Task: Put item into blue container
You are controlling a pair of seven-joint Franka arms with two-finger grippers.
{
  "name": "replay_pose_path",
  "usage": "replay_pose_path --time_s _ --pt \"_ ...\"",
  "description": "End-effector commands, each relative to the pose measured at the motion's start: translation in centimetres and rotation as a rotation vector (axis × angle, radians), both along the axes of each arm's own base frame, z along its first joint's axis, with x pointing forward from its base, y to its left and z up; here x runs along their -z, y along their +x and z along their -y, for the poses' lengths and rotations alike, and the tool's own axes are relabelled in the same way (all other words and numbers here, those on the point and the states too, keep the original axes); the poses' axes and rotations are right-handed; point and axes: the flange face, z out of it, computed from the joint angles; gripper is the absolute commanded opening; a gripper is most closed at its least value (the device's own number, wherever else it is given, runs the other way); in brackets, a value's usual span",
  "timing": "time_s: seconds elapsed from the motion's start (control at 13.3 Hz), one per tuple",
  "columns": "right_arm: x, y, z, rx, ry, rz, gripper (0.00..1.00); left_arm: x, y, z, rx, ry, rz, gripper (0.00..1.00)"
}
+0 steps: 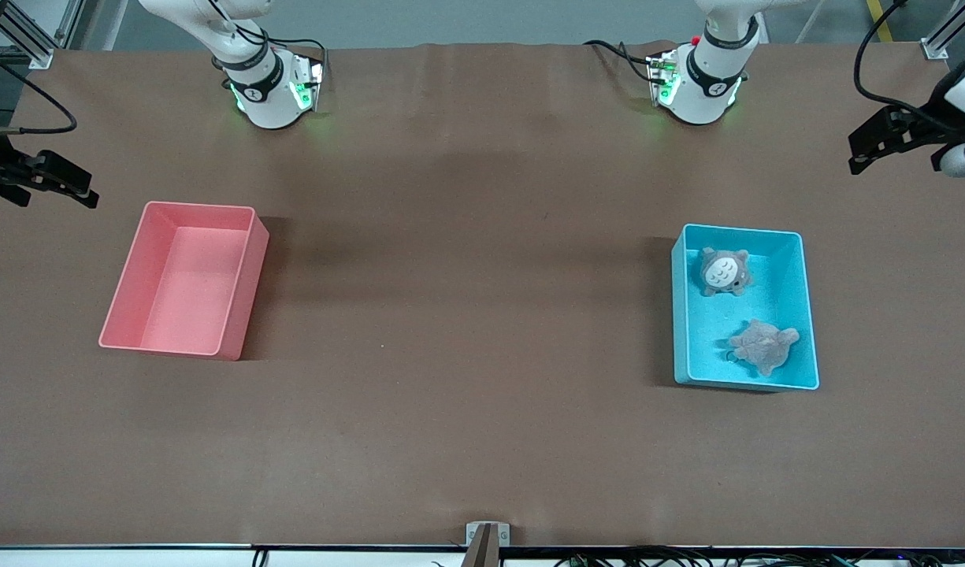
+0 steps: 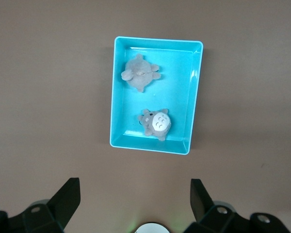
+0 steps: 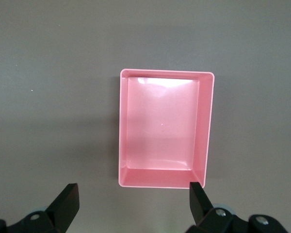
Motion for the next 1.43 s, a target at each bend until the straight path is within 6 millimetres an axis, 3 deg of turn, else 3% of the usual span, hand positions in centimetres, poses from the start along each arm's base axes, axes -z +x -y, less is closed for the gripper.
replay_pose_path --time_s 0.0,1.35 --pt "0.1 -0.6 0.3 -0.020 0.005 0.005 1.00 1.3 0.1 -0.7 -0.004 -0.025 -0.015 1.00" --pt "0.5 -0.8 -0.6 -0.035 0.056 -0.020 1.00 1.5 0.3 0.2 -0.013 -0.049 -0.022 1.00"
